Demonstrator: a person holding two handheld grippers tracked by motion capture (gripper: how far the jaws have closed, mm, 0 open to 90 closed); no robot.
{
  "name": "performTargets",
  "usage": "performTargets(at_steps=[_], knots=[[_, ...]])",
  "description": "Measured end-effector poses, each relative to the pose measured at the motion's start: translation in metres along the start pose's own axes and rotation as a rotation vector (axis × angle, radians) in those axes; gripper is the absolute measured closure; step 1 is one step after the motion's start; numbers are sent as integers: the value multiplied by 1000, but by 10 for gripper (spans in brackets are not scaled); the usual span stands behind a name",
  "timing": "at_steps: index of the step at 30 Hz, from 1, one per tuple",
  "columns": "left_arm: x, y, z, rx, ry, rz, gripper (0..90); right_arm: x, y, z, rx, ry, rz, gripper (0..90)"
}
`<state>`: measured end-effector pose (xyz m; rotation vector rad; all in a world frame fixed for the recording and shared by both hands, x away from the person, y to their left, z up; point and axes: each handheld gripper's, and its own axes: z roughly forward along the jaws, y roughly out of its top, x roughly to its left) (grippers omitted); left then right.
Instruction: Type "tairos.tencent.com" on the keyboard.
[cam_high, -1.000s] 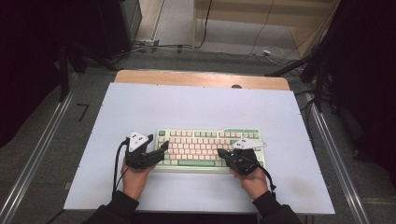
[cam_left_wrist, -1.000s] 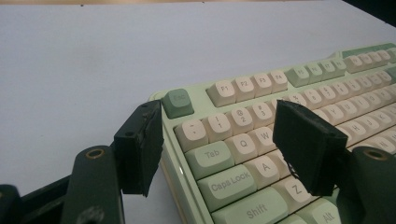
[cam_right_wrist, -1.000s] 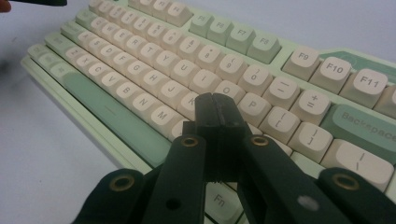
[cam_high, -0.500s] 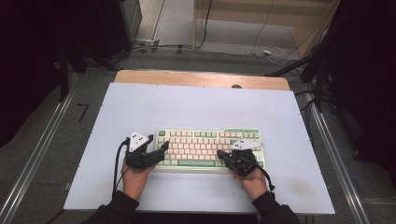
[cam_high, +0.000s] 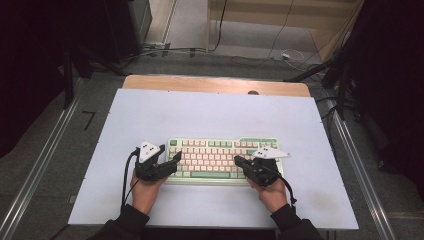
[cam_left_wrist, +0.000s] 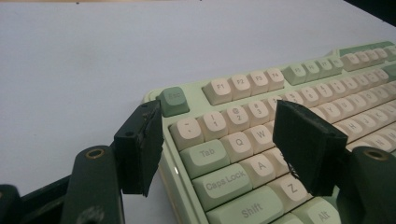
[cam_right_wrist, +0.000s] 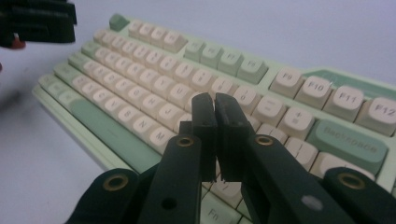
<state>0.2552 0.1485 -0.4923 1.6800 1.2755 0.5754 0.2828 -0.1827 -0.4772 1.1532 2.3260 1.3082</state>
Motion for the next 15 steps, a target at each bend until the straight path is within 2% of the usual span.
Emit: performTargets(at_steps=[3, 6, 8, 9, 15], knots=[[-3, 0, 2, 7, -23, -14, 341, -5, 5, -3, -41, -4, 26, 671], [-6, 2, 3, 12, -36, -12, 337, -11, 10, -3, -61, 1, 59, 398], [-8, 3, 5, 16, -43, -11, 323, -14, 13, -3, -69, -10, 61, 277], [-9, 4, 6, 16, -47, -10, 321, -16, 13, -3, -67, -20, 58, 240], [-13, 6, 10, 25, -41, -4, 335, -22, 9, -2, -34, -50, 48, 207]])
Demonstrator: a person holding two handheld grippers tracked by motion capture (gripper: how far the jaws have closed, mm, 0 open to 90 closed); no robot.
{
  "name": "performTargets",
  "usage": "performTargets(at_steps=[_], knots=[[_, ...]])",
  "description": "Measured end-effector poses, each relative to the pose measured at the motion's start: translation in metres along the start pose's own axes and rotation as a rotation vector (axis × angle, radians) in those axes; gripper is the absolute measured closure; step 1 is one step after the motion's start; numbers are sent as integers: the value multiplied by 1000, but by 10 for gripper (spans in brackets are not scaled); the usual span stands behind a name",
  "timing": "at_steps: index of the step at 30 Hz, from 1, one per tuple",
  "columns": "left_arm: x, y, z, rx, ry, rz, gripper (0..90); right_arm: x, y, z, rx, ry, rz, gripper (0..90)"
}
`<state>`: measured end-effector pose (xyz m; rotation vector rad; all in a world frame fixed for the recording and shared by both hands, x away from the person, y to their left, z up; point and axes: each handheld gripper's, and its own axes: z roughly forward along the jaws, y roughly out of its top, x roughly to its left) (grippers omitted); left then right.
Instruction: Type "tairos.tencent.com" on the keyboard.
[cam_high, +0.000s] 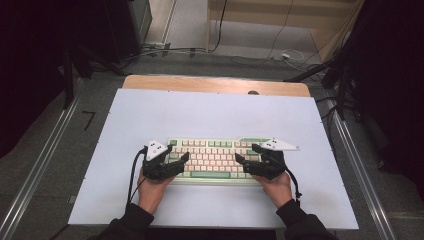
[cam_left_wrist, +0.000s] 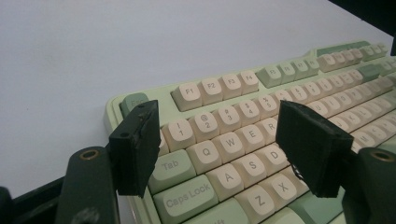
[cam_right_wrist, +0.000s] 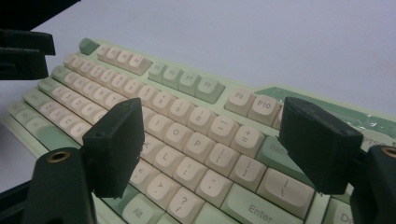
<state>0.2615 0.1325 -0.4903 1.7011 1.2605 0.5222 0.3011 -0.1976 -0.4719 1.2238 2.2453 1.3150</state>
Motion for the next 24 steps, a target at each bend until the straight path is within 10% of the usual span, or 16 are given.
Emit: performTargets(at_steps=[19, 24], knots=[[-25, 14, 23, 39, -103, 38, 888, 1, -5, -1, 5, -7, -7, 204], [-33, 17, 30, 73, -114, 58, 900, 0, -5, -2, 1, -7, -4, 205]])
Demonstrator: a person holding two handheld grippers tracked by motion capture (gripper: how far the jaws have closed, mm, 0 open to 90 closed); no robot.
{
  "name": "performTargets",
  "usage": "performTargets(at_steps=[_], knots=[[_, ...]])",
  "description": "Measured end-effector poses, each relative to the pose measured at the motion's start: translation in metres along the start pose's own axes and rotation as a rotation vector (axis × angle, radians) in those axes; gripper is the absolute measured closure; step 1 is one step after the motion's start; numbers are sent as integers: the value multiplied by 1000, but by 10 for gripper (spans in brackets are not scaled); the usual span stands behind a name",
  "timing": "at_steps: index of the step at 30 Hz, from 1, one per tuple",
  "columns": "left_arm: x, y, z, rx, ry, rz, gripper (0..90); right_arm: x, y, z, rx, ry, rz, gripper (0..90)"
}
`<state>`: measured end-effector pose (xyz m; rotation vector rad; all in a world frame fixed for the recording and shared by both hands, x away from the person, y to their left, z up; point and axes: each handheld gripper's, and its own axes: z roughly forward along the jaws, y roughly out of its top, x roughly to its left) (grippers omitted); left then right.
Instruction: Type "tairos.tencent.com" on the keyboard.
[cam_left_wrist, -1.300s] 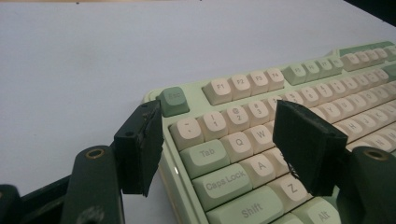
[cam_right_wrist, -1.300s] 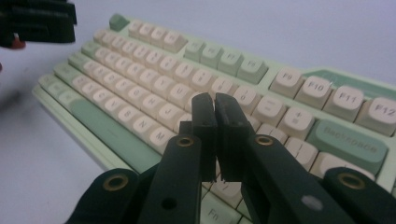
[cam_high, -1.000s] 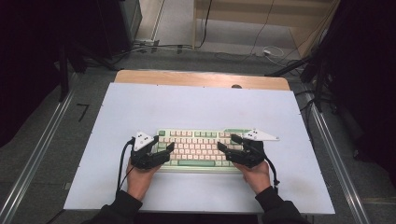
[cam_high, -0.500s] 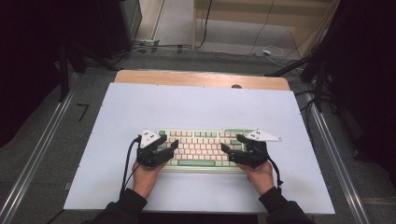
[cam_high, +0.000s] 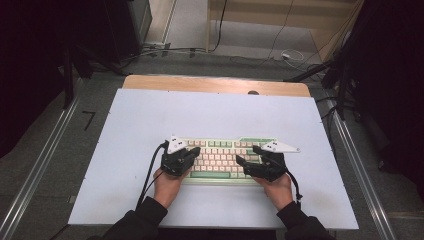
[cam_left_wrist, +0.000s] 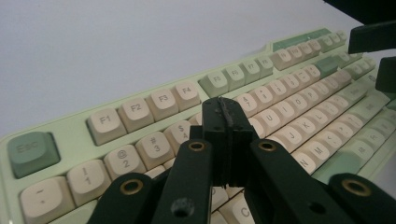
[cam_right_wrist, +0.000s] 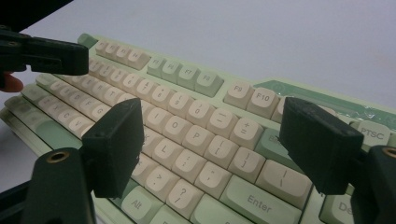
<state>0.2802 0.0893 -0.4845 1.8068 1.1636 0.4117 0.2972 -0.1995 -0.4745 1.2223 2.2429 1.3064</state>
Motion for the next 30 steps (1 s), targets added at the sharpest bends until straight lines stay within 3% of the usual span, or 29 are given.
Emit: performTargets(at_steps=[9, 30], knots=[[-9, 6, 12, 36, -10, 10, 900, 1, 0, 0, 0, 6, -4, 206], [-11, 3, 25, 108, -8, 9, 900, 1, 0, 0, 2, 1, -9, 212]])
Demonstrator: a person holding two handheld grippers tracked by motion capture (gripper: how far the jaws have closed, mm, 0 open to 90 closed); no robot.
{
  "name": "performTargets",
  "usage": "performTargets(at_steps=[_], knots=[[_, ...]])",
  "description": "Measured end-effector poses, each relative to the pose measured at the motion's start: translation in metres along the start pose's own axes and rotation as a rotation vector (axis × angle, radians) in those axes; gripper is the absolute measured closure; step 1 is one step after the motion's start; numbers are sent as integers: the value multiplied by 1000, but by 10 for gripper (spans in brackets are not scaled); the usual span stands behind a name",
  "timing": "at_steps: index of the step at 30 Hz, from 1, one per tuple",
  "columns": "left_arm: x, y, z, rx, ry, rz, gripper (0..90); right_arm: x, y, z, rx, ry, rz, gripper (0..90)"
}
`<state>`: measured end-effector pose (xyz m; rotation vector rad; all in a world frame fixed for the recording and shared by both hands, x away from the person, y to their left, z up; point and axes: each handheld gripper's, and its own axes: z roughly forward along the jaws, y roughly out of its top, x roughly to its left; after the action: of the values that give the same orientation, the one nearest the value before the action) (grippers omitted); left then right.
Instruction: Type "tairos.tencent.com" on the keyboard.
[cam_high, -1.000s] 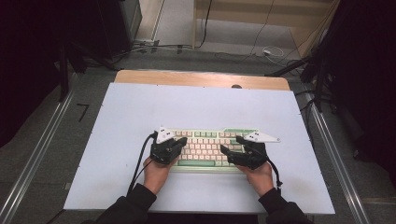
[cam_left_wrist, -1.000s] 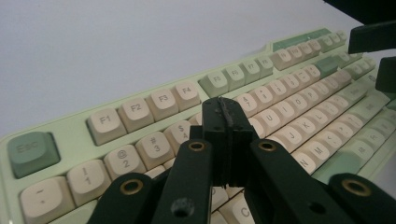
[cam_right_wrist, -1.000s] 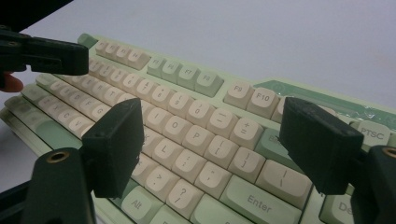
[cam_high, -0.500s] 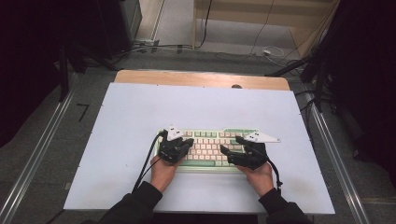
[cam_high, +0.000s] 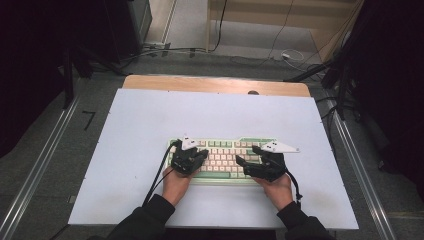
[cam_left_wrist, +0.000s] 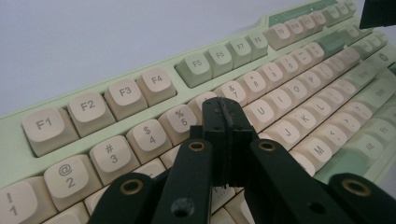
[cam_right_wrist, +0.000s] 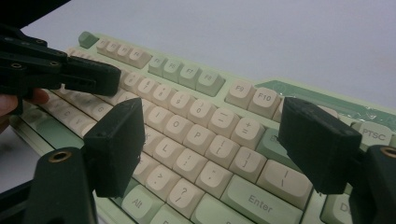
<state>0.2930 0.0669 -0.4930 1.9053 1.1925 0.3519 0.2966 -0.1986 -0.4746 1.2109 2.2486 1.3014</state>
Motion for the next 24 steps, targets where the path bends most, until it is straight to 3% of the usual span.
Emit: performTargets(at_steps=[5, 9, 13, 20, 24], knots=[[1, 0, -1, -3, -14, -9, 898, 1, 0, 0, 0, 2, -5, 212], [2, 3, -8, -41, -25, -27, 801, 0, 0, -1, -3, 5, -3, 213], [6, 6, -18, -81, -54, -52, 636, 0, 0, -1, -3, 4, -2, 213], [9, 8, -27, -98, -17, -41, 452, 0, 0, -1, -2, 1, -3, 213], [13, 8, -29, -102, 4, -41, 411, 0, 0, -1, -1, -3, -6, 214]])
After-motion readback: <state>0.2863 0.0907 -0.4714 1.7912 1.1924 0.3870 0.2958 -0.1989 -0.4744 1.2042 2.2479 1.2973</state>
